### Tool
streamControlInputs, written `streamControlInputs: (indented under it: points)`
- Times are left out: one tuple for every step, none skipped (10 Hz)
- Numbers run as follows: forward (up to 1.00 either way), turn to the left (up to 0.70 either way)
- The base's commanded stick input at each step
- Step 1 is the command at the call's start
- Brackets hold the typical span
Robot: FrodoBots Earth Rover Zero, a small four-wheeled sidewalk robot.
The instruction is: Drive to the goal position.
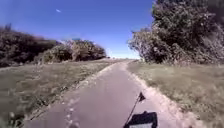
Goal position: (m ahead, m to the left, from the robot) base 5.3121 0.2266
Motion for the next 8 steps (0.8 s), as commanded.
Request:
streamControlInputs:
  points:
    - [1.0,0.02]
    - [1.0,0.05]
    - [1.0,0.04]
    - [1.0,0.13]
    - [1.0,0.01]
    - [1.0,0.03]
    - [1.0,0.04]
    - [1.0,0.0]
